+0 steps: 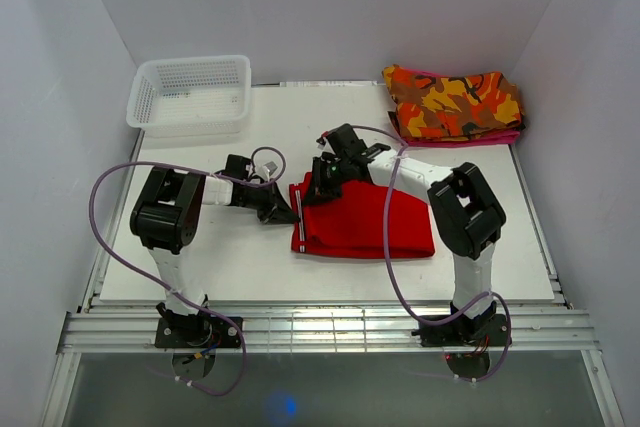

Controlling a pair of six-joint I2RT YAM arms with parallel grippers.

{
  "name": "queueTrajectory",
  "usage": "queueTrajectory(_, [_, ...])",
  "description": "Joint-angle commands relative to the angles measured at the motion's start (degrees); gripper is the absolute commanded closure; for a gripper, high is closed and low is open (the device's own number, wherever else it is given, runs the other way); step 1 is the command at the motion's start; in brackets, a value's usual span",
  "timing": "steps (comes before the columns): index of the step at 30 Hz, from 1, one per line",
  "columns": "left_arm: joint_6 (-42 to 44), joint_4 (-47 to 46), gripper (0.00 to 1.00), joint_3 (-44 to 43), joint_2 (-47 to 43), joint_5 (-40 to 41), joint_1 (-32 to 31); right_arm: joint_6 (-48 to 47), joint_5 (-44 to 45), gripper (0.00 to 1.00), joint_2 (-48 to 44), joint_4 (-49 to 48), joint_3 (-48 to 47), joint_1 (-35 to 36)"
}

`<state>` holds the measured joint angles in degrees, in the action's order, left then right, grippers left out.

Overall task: Fold and stack the trousers
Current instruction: Fold the trousers

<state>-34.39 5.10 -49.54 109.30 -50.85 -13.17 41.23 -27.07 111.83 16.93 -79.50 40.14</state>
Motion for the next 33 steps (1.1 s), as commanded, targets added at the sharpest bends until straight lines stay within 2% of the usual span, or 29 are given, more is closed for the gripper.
queueTrajectory(1, [1.7,0.5,1.00,0.2,4.6,13.9,-1.5,2.4,-1.3,0.92,1.1,-1.3,-2.5,1.3])
queueTrajectory(29, [1.1,1.1,1.00,-2.0,6.5,14.1,-1.9,4.1,-0.7,0.92,5.5,-2.2,-4.4,2.8])
queueTrajectory(33, [1.5,1.8,1.00,-2.3,5.9,14.4,-1.9,3.9,-0.7,0.85,5.6,-2.6,-3.8,2.7])
